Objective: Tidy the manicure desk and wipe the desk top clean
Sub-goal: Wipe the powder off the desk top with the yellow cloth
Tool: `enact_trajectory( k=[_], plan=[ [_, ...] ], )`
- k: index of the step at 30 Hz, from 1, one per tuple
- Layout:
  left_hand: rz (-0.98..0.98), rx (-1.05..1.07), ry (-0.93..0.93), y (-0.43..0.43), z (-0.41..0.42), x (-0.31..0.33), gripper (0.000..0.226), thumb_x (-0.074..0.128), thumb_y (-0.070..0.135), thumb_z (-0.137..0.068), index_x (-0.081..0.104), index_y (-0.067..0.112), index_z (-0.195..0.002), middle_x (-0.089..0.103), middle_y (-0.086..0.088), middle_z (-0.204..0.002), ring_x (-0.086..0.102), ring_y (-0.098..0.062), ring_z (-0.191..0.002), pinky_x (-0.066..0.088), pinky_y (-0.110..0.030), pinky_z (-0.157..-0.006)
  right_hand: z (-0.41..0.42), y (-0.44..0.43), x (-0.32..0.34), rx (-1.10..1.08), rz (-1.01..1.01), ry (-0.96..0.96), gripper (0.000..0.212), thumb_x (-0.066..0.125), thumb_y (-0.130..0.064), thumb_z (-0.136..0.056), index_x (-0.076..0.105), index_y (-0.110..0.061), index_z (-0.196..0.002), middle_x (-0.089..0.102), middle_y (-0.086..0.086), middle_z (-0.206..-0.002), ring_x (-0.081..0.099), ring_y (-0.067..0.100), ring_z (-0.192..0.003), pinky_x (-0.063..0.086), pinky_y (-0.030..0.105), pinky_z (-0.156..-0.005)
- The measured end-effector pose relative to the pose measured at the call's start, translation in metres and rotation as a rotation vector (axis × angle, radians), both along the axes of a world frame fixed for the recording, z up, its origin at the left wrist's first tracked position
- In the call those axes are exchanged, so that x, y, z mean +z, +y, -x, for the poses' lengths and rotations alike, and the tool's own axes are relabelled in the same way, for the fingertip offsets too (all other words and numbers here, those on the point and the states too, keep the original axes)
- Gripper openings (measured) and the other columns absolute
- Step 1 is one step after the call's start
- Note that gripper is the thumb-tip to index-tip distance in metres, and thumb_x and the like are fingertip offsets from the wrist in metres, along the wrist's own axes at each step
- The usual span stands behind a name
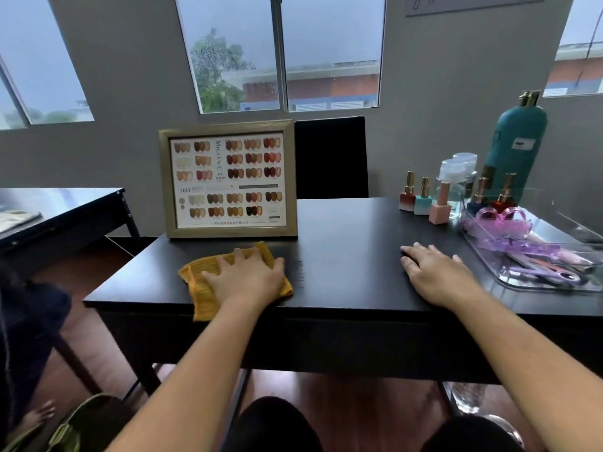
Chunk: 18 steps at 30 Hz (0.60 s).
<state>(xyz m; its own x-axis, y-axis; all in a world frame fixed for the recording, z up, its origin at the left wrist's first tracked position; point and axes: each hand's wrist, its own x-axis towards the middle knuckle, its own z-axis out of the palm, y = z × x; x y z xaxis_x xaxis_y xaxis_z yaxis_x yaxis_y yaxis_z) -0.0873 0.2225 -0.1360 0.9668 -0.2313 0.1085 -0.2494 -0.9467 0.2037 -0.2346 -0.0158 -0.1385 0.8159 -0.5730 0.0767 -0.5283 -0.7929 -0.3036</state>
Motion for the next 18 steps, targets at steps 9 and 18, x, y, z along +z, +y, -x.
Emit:
enact_trajectory(
  k=[9, 18],
  plan=[
    [0.038, -0.472, -0.348, 0.047, 0.022, -0.021, 0.062, 0.012, 0.061, -0.086, 0.04, 0.039, -0.136, 0.043, 0.015, -0.143, 0.036, -0.009, -0.135, 0.027, -0.043, -0.11, 0.003, -0.004, -0.002, 0.014, 0.018, -0.006, 0.046, 0.024, -0.038, -0.1, 0.03, -0.031, -0.145, 0.02, -0.006, -0.157, 0.016, 0.015, -0.145, 0.011, 0.043, -0.115],
    [0.048, -0.359, -0.438, 0.14, -0.034, -0.023, 0.072, 0.008, 0.065, -0.087, 0.058, 0.029, -0.126, 0.061, 0.0, -0.127, 0.055, -0.026, -0.12, 0.044, -0.042, -0.098, 0.002, 0.0, -0.001, 0.003, 0.033, 0.004, 0.047, 0.024, -0.04, -0.1, 0.031, -0.031, -0.145, 0.02, -0.005, -0.157, 0.016, 0.016, -0.145, 0.012, 0.043, -0.116]
  ],
)
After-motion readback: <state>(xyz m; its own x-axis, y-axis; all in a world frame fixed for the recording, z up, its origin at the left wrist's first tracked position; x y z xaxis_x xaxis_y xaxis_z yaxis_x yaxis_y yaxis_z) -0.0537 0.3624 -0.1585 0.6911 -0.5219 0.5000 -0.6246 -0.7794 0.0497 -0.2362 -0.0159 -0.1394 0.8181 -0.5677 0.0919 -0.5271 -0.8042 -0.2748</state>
